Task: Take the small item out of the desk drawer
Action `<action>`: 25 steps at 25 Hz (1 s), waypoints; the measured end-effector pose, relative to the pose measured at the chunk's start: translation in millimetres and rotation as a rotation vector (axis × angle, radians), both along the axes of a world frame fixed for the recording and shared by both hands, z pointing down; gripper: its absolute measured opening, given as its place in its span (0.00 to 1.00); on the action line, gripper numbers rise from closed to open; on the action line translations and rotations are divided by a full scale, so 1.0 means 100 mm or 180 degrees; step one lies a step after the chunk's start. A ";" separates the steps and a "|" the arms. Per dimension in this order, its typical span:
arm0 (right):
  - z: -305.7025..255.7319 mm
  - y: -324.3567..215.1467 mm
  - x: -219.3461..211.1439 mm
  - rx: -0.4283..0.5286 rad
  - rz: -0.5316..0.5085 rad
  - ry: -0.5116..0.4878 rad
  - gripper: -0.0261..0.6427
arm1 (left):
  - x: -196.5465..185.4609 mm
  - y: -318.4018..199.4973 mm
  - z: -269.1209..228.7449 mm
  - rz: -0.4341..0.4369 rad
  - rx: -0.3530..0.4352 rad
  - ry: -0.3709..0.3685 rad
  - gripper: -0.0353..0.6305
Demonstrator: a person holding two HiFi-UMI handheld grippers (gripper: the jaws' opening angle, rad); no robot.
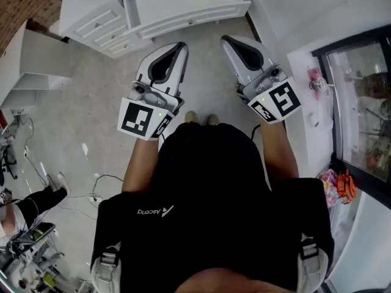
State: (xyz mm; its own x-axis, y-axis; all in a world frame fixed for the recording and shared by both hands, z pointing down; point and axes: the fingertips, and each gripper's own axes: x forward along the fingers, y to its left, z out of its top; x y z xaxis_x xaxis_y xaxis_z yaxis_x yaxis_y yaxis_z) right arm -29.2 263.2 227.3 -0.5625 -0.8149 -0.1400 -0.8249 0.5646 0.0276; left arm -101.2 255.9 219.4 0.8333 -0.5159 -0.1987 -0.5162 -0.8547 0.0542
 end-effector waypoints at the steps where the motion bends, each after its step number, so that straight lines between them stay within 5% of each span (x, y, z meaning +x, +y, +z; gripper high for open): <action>1: 0.00 -0.02 -0.01 -0.0001 0.0001 0.0004 0.04 | -0.01 -0.02 0.00 0.0002 0.0000 0.0001 0.05; 25: 0.16 -0.54 -0.12 -0.0112 0.0358 -0.0045 0.04 | -0.55 -0.69 0.18 0.0062 -0.0035 0.0066 0.05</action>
